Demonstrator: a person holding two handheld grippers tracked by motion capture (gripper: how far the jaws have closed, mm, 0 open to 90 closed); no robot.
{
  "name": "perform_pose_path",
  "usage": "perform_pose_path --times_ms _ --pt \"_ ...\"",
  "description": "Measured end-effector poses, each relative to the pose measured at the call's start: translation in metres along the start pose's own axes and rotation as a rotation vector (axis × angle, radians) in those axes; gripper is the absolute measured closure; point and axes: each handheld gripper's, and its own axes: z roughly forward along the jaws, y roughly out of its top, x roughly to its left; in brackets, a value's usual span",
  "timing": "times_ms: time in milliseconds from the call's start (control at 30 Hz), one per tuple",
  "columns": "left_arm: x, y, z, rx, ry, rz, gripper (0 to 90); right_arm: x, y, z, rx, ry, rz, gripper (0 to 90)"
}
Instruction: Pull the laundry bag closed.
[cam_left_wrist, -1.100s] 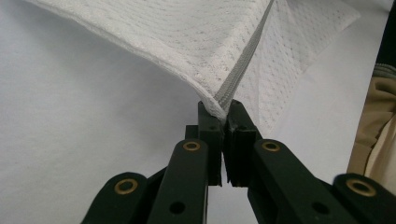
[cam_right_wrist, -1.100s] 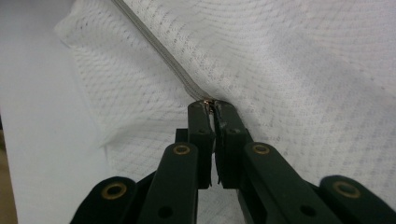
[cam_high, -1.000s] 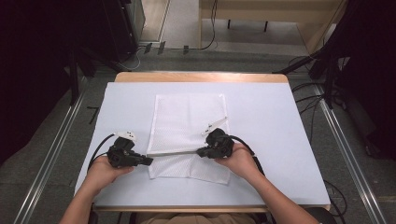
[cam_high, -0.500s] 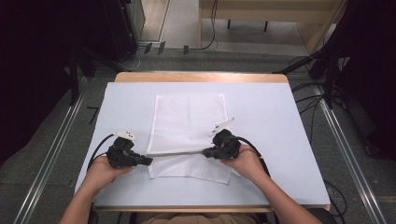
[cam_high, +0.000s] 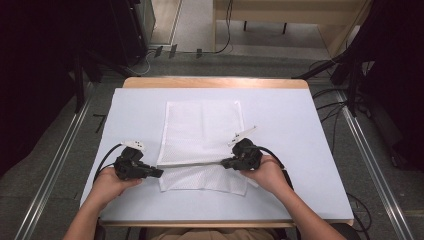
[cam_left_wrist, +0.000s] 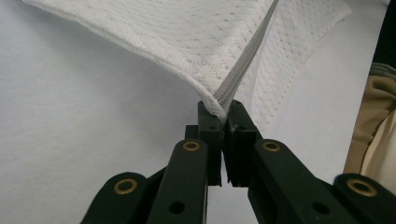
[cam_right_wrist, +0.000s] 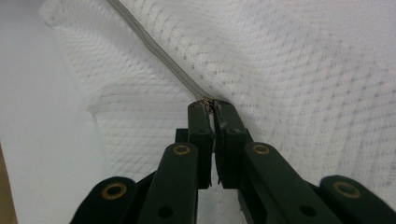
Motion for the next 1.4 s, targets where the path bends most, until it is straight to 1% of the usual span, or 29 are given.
perform_pose_path --times_ms 200,233,367,633,767,933,1000,1100,1133,1200,1300,1333,1367,1400 --pt "0.000 0.000 0.000 0.001 0.001 0.001 87.4 -0.001 -0.003 -0.001 0.001 0.002 -0.004 87.9" --pt "0.001 0.000 0.000 0.003 0.000 0.003 87.4 -0.001 -0.004 -0.001 0.002 -0.001 0.004 88.0" --pt "0.000 0.000 0.000 0.003 -0.007 0.006 87.5 -0.003 -0.006 -0.003 0.007 -0.002 0.006 88.0" --pt "0.000 -0.001 -0.001 0.004 0.002 0.002 87.7 -0.008 -0.011 -0.009 0.004 -0.011 0.014 88.0" --pt "0.001 -0.001 -0.002 0.001 -0.002 0.005 87.7 -0.009 -0.015 -0.013 0.008 -0.022 0.023 87.9" --pt "0.002 -0.002 -0.003 0.002 -0.004 0.004 87.8 -0.016 -0.022 -0.024 -0.005 -0.030 0.035 87.9" --pt "0.001 -0.002 -0.002 0.000 -0.001 0.003 87.8 -0.018 -0.025 -0.027 0.001 -0.035 0.040 88.0" --pt "0.000 -0.001 -0.001 0.003 0.004 0.004 87.7 -0.020 -0.029 -0.029 0.008 -0.036 0.054 87.9" --pt "0.000 -0.001 -0.001 0.004 0.005 0.006 87.5 -0.020 -0.030 -0.029 0.011 -0.031 0.055 87.8" --pt "0.001 0.000 0.000 0.002 0.007 0.006 87.3 -0.019 -0.029 -0.028 0.014 -0.040 0.051 87.8" --pt "0.001 0.000 0.001 0.012 -0.001 -0.006 85.5 -0.019 -0.029 -0.027 0.013 -0.040 0.052 87.6" --pt "0.002 0.000 0.001 0.016 -0.009 -0.021 82.5 -0.019 -0.029 -0.027 0.015 -0.039 0.054 87.4" --pt "0.002 0.000 0.002 0.012 -0.015 -0.026 80.2 -0.020 -0.029 -0.026 0.018 -0.040 0.054 87.4" --pt "0.003 0.000 0.001 0.013 -0.015 -0.023 79.9 -0.020 -0.029 -0.025 0.018 -0.038 0.054 87.2"
